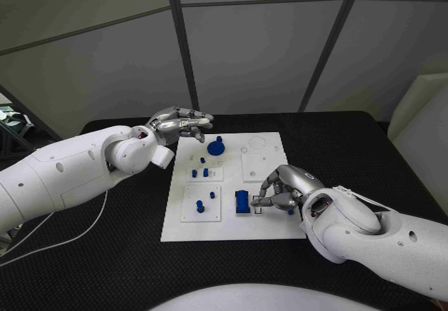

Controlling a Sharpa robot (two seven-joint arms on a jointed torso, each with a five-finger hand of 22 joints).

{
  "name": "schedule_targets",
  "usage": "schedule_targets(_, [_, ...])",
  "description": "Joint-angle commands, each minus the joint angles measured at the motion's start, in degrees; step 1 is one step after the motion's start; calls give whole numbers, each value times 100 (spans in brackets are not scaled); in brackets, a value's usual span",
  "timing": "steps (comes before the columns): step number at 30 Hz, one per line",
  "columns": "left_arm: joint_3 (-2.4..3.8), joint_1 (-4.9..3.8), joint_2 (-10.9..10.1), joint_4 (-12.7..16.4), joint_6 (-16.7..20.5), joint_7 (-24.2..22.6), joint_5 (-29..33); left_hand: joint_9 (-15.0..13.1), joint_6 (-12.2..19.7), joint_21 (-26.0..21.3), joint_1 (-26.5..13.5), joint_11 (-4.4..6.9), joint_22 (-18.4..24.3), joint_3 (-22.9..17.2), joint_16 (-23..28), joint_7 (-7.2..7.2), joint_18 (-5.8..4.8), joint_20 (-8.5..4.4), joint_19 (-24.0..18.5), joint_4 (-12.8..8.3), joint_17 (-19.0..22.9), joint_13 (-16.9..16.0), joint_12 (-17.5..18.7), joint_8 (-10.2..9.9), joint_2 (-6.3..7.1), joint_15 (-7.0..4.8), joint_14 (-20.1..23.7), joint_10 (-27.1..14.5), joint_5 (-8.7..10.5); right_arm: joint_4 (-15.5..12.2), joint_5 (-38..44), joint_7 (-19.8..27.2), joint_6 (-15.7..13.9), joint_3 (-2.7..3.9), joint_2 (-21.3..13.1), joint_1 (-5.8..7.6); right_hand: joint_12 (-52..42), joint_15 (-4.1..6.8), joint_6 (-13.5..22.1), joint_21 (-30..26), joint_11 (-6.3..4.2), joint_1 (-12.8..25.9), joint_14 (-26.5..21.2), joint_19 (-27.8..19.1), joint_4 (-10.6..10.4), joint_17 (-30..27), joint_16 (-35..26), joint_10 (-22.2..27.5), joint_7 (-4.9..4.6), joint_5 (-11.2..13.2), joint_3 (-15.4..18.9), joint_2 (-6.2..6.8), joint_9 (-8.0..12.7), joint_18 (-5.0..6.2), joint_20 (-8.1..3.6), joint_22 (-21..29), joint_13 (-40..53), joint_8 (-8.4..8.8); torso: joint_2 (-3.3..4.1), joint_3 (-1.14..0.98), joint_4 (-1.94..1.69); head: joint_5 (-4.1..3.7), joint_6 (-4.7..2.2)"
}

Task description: Assemble the parts on the task board

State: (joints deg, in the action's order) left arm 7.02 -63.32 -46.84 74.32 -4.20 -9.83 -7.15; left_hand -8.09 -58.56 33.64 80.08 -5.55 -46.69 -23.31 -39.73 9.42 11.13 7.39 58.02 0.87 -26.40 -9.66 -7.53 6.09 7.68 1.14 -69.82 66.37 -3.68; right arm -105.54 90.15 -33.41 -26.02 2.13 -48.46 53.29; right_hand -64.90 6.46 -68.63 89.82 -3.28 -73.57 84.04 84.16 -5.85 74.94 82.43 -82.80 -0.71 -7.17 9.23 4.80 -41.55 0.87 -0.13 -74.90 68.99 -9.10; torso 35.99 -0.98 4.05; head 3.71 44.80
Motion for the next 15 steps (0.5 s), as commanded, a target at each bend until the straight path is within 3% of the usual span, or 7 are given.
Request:
schedule_targets(1, [3,-9,15,-3,-64,-24,3,-6,23,-22,-44,-13,10,39,38,-5,-75,-8,-26,2,9,-6,38,-21,-21,11,32,-36,20,-21,-268,335,232,0,12,8,20,35,44,18,0,44,308,584,11,49,27,-12,-2,-32,39,-5,-11,-87,-27,-1510,15,20,-2,0,-16,-11,0])
schedule_targets(8, [2,-9,14,-4,-62,-22,3,-6,23,-22,-44,-13,10,39,38,-5,-75,-8,-26,2,9,-6,38,-21,-21,11,32,-36,20,88,-304,325,446,-3,119,7,19,35,37,18,-4,8,308,584,45,54,28,-13,4,-34,40,-22,-21,-87,-25,-1510,20,18,3,2,-8,10,12])
schedule_targets(15, [1,-9,17,-3,-66,-23,3,-6,23,-22,-44,-13,10,39,38,-5,-75,-8,-26,2,9,-6,38,-21,-21,11,32,-36,20,191,-239,217,317,-2,232,7,1,36,11,18,-8,4,312,584,60,72,36,-21,9,-31,44,-70,-36,-87,-25,-1510,40,6,4,4,-14,10,13])
